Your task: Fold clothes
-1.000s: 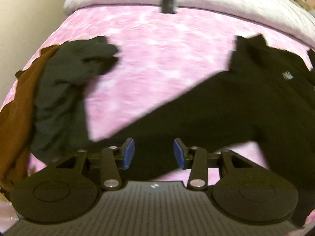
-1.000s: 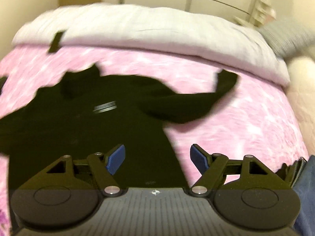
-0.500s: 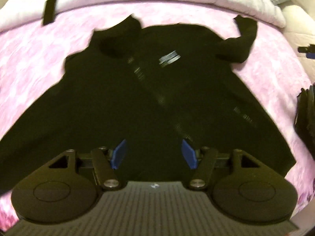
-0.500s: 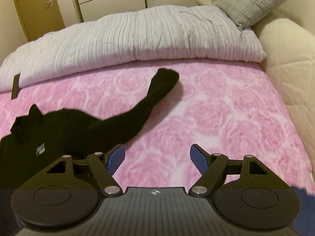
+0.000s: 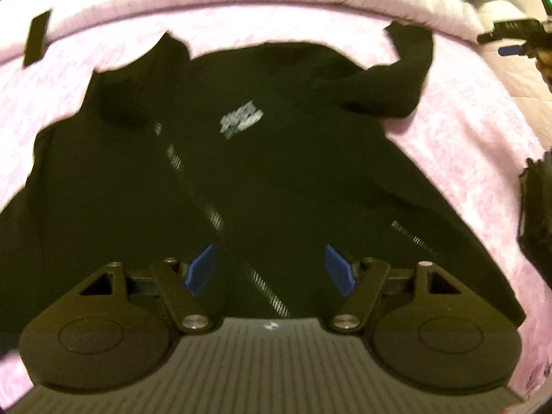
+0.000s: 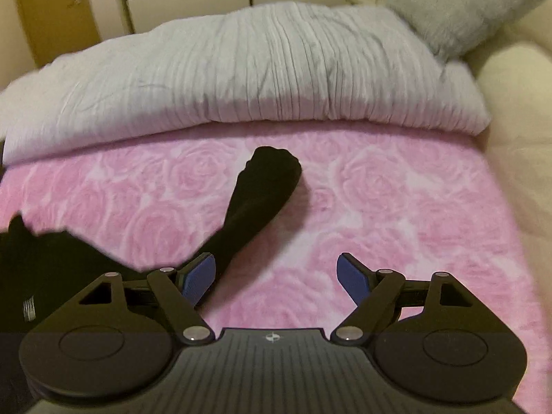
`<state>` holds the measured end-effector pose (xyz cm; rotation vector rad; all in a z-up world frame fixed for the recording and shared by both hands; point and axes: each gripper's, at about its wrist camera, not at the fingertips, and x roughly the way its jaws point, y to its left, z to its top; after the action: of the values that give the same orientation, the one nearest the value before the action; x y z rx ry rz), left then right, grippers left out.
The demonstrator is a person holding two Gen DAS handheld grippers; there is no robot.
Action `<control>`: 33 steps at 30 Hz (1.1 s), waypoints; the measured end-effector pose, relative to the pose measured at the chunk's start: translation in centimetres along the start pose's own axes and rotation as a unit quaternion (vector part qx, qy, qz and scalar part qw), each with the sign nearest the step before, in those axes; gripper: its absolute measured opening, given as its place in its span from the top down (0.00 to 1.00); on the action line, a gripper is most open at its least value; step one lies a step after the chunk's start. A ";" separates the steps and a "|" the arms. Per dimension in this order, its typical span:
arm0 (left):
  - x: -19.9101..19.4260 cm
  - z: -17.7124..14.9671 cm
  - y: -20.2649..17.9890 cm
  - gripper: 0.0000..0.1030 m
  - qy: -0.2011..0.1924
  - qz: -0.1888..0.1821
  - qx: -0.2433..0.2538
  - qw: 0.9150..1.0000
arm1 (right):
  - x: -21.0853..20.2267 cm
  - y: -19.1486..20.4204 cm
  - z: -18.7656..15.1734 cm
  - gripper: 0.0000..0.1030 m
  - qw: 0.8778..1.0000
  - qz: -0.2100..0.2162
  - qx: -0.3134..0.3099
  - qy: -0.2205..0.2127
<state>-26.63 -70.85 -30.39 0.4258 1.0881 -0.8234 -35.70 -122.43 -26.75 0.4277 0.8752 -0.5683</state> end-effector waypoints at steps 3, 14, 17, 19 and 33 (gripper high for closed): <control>-0.4 -1.6 -0.1 0.35 0.010 0.034 -0.039 0.999 | 5.4 -0.5 1.0 0.22 1.000 0.014 0.016 0.016; -0.5 -5.8 -3.9 0.35 0.047 0.091 -0.103 0.989 | 8.6 -3.4 0.0 0.92 0.985 0.088 0.139 -0.049; -0.2 -4.5 -5.2 0.35 0.042 0.071 -0.093 0.992 | 3.1 -5.7 -1.7 0.92 0.984 0.077 0.113 -0.112; 0.1 -3.1 -5.9 0.35 0.035 0.057 -0.083 0.994 | 1.3 -7.9 -4.0 0.66 0.988 0.049 0.117 -0.084; 2.5 1.4 -8.2 0.33 0.029 0.037 -0.001 0.999 | 4.3 -16.6 -3.3 0.37 0.997 -0.029 0.052 -0.044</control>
<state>-31.55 -77.99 -31.40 0.4877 1.1208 -0.7491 -45.79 -134.66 -34.12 0.4694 0.7771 -0.6843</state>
